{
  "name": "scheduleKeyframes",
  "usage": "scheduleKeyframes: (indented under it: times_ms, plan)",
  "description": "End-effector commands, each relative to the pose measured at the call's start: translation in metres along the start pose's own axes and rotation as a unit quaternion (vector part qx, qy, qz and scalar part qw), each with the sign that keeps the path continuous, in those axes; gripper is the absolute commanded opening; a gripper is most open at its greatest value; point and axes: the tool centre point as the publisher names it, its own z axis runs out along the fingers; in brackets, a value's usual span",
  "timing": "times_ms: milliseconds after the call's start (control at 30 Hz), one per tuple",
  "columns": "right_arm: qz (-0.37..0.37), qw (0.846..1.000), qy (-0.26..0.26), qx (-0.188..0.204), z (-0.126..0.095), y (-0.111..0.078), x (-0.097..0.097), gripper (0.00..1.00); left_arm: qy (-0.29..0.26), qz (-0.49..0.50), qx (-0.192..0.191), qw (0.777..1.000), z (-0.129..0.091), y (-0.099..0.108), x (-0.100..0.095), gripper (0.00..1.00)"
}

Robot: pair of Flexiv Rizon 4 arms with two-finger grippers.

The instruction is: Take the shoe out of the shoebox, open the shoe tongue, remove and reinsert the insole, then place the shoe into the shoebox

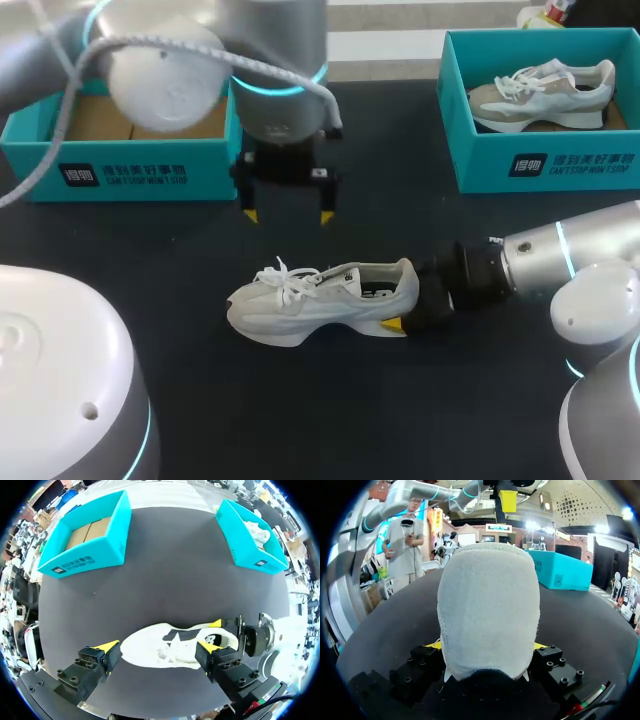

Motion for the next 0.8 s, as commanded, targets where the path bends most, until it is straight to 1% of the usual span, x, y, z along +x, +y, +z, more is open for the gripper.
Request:
scheduleKeyframes:
  times_ms: [33, 133, 267, 433, 667, 800]
  plan:
    - [0.0, 1.0, -0.001, 0.002, 0.005, -0.009, -0.003, 0.0, -0.019, -0.002, -0.009, 1.0, 0.019, 0.002, 0.033, 1.0]
    - [0.0, 1.0, -0.001, 0.002, 0.005, -0.009, -0.003, 0.0, -0.017, 0.0, -0.019, 1.0, 0.022, 0.007, 0.042, 1.0]
    - [0.0, 1.0, -0.001, 0.002, 0.005, -0.009, -0.003, 0.0, -0.017, 0.006, -0.02, 1.0, 0.025, 0.014, 0.055, 1.0]
    - [0.0, 1.0, -0.001, 0.002, 0.005, -0.009, -0.003, 0.0, -0.021, 0.018, -0.049, 0.998, 0.029, 0.026, 0.068, 1.0]
    - [0.0, 1.0, -0.001, 0.002, 0.005, -0.009, -0.003, 0.0, -0.043, 0.018, -0.057, 0.997, 0.043, 0.034, 0.076, 1.0]
    - [0.0, 1.0, -0.001, 0.002, 0.005, -0.009, -0.003, 0.0, -0.059, 0.016, -0.069, 0.996, 0.053, 0.037, 0.076, 1.0]
